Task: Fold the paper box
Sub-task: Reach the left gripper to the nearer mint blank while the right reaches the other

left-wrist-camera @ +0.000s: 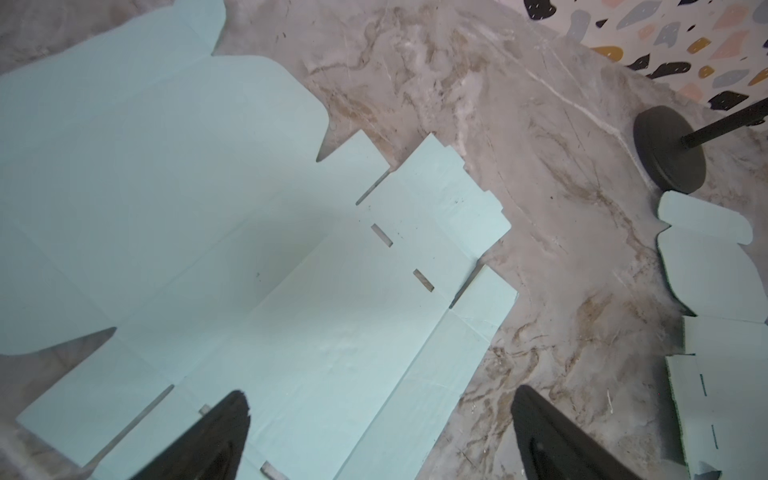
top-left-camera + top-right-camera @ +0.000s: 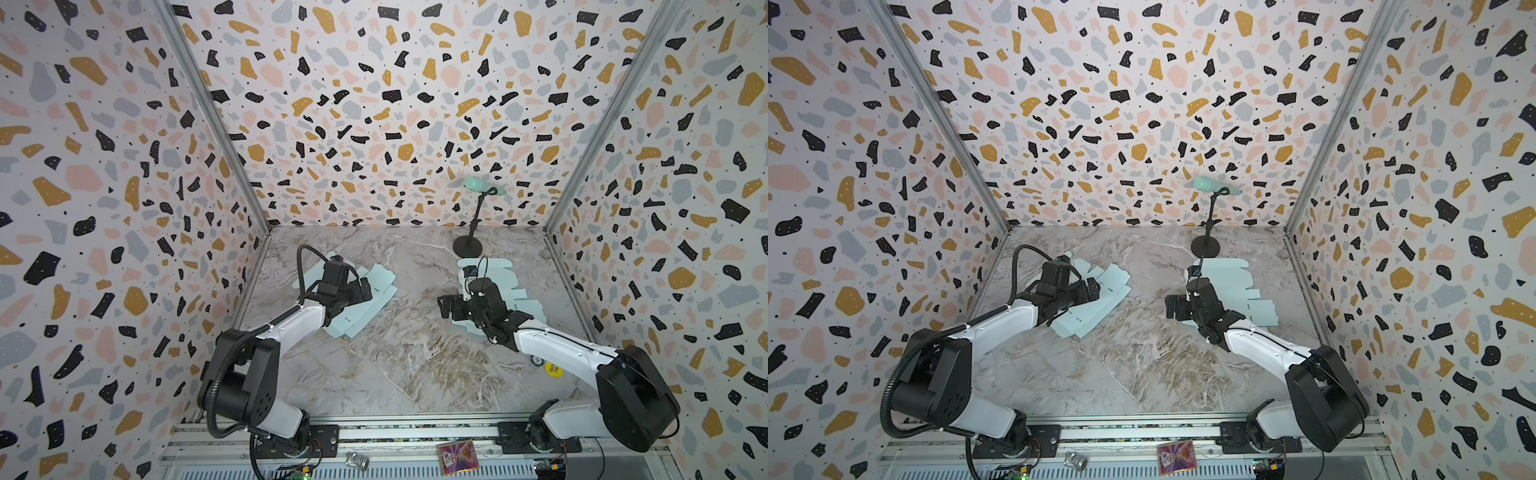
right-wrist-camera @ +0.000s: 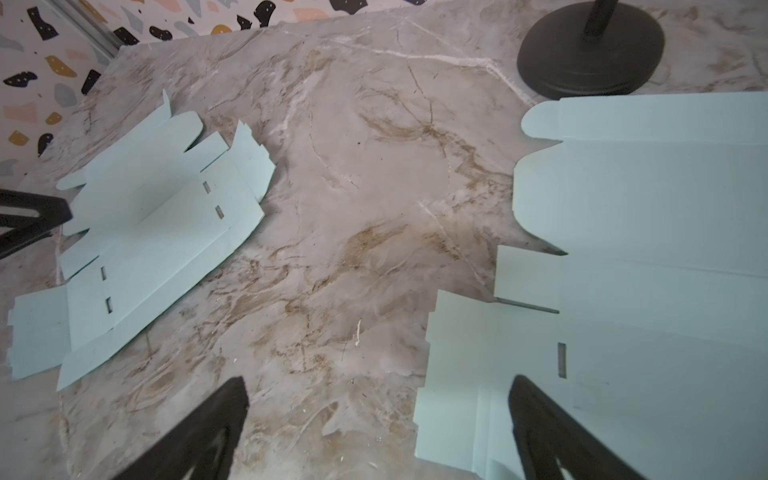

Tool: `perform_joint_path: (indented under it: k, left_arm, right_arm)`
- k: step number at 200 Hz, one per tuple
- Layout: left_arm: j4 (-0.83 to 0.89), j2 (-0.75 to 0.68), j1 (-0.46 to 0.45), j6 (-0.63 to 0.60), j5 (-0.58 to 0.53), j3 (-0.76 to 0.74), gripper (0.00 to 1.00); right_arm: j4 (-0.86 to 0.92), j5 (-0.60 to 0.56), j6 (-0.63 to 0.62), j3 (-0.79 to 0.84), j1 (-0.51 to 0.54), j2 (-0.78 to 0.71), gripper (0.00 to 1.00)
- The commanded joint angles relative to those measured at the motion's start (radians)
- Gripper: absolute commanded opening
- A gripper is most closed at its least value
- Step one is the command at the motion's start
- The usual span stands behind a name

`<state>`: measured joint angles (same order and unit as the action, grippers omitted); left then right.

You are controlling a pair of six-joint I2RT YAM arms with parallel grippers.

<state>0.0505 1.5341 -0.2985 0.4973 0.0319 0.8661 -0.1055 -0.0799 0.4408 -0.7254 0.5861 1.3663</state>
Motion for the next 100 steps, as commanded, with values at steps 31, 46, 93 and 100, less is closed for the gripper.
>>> perform_joint_path:
  k: [31, 46, 93, 100]
  left_arm:
    - [-0.037, 0.07, -0.042, -0.017, 0.03, -0.017, 1.0]
    - [-0.043, 0.072, -0.067, -0.01, 0.019, -0.029, 1.0]
    - [-0.083, 0.091, -0.113, 0.012, 0.01, -0.067, 1.0]
    - [-0.087, 0.097, -0.122, 0.012, 0.011, -0.068, 1.0]
  right_arm:
    - [0.028, 0.037, 0.005, -0.032, 0.011, -0.008, 0.99]
    - [0.029, 0.036, 0.0, -0.035, 0.011, -0.014, 0.99]
    - [0.046, 0.035, -0.019, -0.075, 0.01, -0.019, 0.99]
    - [0.041, 0.037, -0.019, -0.075, 0.009, -0.028, 0.99]
